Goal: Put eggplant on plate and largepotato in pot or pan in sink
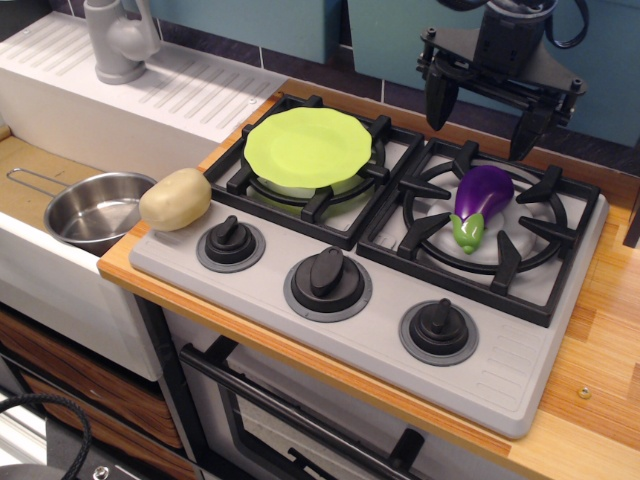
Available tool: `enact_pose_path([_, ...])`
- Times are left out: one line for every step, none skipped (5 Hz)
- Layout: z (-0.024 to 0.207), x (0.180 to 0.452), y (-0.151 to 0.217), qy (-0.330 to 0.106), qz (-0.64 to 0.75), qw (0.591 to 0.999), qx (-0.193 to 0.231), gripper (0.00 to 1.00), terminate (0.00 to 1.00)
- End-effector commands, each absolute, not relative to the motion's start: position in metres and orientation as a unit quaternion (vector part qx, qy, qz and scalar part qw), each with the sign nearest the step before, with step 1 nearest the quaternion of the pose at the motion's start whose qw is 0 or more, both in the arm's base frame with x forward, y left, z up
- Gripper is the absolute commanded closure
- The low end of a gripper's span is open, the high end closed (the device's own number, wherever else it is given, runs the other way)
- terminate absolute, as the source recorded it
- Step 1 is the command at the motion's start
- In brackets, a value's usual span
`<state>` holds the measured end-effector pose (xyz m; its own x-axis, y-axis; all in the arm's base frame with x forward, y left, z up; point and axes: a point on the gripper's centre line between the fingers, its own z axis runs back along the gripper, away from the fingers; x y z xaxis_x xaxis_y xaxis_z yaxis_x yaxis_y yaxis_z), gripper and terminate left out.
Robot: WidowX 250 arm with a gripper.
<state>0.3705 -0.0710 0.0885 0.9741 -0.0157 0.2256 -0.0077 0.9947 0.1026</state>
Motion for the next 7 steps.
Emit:
enact_pose_path([0.088, 0.370, -0.071, -0.114, -0.002, 0.992, 0.051, 0.00, 0.00])
enact_pose_path([0.072, 0.371, -0.073, -0.130, 0.005, 0.991, 0.042, 0.00, 0.00])
enact_pose_path([0.060, 0.373, -0.077, -0.144, 0.010, 0.989, 0.034, 0.00, 0.00])
enact_pose_path([0.052, 0.377, -0.078, -0.154, 0.012, 0.988, 0.027, 0.00, 0.00])
enact_pose_path([0.048, 0.380, -0.077, -0.161, 0.011, 0.987, 0.024, 0.00, 0.00])
enact_pose_path([0.048, 0.383, -0.077, -0.156, 0.014, 0.987, 0.019, 0.00, 0.00])
enact_pose_path([0.053, 0.385, -0.079, -0.146, 0.020, 0.989, 0.019, 1.00, 0.00])
